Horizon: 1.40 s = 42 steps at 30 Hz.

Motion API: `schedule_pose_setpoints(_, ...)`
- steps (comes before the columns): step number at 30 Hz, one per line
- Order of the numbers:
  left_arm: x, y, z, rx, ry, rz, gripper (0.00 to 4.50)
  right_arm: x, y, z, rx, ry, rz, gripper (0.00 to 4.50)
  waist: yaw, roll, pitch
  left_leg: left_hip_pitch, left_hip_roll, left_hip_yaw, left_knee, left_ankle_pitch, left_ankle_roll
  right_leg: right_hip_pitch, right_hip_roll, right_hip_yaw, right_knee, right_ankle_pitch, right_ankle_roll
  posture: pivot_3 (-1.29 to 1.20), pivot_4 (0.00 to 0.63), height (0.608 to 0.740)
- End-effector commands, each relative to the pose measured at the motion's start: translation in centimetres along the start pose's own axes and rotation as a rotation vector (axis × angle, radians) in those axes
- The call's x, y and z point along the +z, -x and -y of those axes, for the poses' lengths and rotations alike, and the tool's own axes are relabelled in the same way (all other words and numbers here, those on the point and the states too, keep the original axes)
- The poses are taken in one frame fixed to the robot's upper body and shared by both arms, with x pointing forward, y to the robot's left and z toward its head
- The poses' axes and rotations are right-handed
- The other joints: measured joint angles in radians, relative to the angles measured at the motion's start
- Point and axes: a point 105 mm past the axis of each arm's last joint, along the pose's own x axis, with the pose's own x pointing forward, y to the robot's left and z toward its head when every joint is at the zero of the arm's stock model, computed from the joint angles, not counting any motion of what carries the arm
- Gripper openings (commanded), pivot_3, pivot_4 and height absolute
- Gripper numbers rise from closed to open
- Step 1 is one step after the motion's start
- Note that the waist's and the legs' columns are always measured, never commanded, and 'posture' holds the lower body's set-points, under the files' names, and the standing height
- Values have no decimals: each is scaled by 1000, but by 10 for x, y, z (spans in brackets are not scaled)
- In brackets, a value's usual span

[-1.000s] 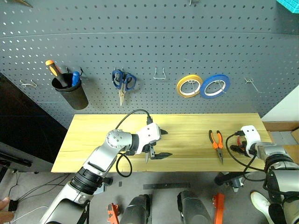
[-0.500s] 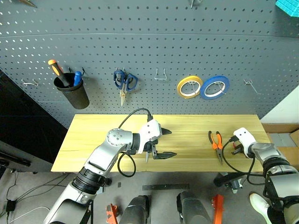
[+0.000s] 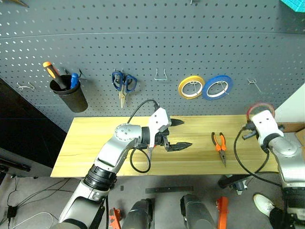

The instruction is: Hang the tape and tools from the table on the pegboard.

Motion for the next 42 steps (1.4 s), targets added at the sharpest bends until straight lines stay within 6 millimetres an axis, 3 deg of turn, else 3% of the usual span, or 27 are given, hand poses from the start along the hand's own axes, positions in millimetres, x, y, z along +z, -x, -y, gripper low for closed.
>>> schedule_pose_setpoints(1,13,-1,-1,-8,-31,39,4500,35,2,18,-93,-26,91,7,2,-1,0,0,0,0,1,0,0,0,0,0,0,0,0,-220,240,740)
schedule_pose_setpoints(4,14,-3,-2,-16,-36,40,4500,45,-7,27,-121,-75,113,7,2,-1,2,0,-1,3,1,1,2,0,-1,2,-1,2,3,-222,240,740)
schedule_pose_setpoints(9,16,-7,-6,-7,-42,46,4500,35,-33,51,-155,-136,76,7,2,-1,2,0,-1,3,1,1,2,0,-1,2,-2,5,-2,-210,237,740)
schedule_pose_setpoints(14,14,-6,-7,8,-36,43,4500,34,-54,55,-134,-244,95,7,-1,-1,2,-1,-1,5,-1,1,3,-2,-1,4,-1,5,-2,-196,235,740)
schedule_pose_setpoints(18,14,-4,-9,22,-29,44,4500,38,-59,51,-115,-316,131,7,-1,-1,3,-1,-1,7,-2,1,4,-2,-1,5,-2,5,-2,-187,234,740)
schedule_pose_setpoints(21,10,-1,-11,40,-28,33,4500,34,-55,31,-53,-311,117,587,2,-1,3,-1,-1,8,-1,0,4,-2,-1,6,-2,5,-2,-185,233,740)
schedule_pose_setpoints(27,-9,16,-22,88,-79,-51,4500,13,-30,-26,58,-338,-6,2646,1,-1,3,0,-1,7,-1,0,4,-3,-1,6,-1,5,-2,-199,228,740)
schedule_pose_setpoints(32,-25,35,-33,124,-108,-127,4500,-10,-10,-57,50,-365,-211,4361,0,0,3,0,0,8,-1,0,4,-4,-1,7,-1,5,-2,-215,228,740)
schedule_pose_setpoints(36,-37,48,-37,128,-132,-185,4500,-31,-5,-79,101,-421,-379,4361,1,0,3,0,0,8,0,0,4,-4,-1,7,-1,6,-1,-218,224,740)
schedule_pose_setpoints(42,-41,50,-36,126,-140,-194,4500,-70,-7,-86,90,-477,-573,4361,2,0,3,0,0,9,0,0,4,-4,-1,7,-2,7,-1,-193,206,740)
